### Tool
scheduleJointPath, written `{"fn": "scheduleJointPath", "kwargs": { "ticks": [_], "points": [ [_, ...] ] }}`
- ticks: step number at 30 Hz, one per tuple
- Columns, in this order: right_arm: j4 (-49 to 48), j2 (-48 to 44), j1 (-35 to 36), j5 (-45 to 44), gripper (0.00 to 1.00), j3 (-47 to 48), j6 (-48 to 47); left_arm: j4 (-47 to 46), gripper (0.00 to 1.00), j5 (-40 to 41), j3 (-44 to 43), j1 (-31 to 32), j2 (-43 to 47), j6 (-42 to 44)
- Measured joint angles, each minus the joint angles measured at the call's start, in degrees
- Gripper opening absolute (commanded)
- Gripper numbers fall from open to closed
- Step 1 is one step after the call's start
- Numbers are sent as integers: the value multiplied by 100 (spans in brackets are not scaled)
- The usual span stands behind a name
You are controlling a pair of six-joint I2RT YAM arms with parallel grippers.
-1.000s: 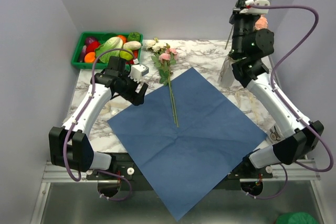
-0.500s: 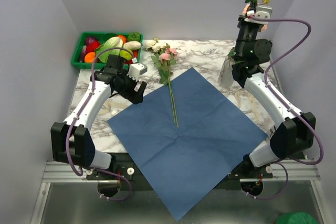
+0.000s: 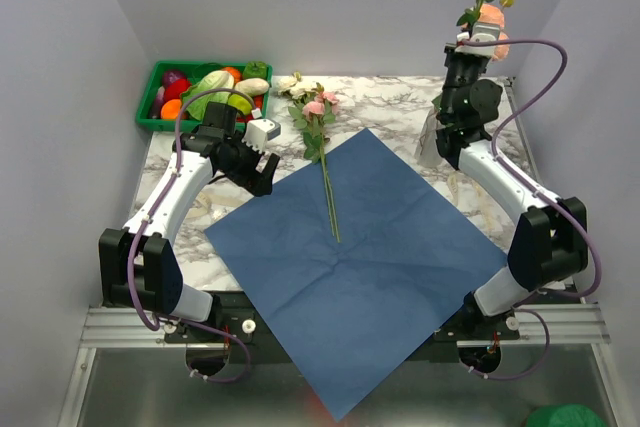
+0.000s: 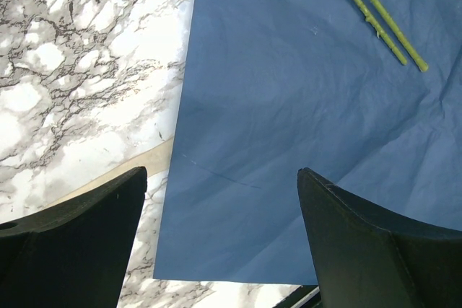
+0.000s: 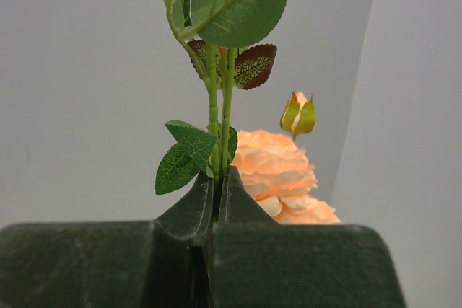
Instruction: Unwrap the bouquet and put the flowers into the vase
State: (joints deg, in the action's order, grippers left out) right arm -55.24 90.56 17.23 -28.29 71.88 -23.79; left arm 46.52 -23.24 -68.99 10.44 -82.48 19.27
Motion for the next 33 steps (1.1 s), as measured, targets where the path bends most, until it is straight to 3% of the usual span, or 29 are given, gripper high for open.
{"fn": "scheduleJointPath", "kwargs": {
  "ticks": [2, 5, 9, 12, 14, 18, 24, 30, 33],
  "points": [
    [-9, -2, -2, 2, 1, -153, 94, 0, 94, 0, 0, 0, 0, -2],
    [-7, -52, 0, 0, 14, -481, 251, -2, 94, -9, 0, 0, 0, -2],
    [216, -229, 46, -39, 56, -966, 487, -9, 94, -31, 0, 0, 0, -31],
    [448, -422, 129, -72, 78, -1169, 573, -15, 94, -57, 0, 0, 2, -74],
    [623, -621, 234, -92, 84, -1259, 634, -17, 94, -68, 0, 0, 2, -114],
    [890, -1008, 501, -199, 89, -1305, 721, -39, 94, -105, 0, 0, 7, -197],
    [1078, -1600, 1305, -369, 89, -1622, 660, -59, 94, -127, 0, 0, 9, -245],
    [2210, -1818, 2041, -282, 84, -1674, 1340, -59, 94, -129, 0, 0, 13, -243],
    [3108, -1311, 2221, -90, 81, -1235, 1888, -57, 94, -129, 0, 0, 13, -243]
  ]
}}
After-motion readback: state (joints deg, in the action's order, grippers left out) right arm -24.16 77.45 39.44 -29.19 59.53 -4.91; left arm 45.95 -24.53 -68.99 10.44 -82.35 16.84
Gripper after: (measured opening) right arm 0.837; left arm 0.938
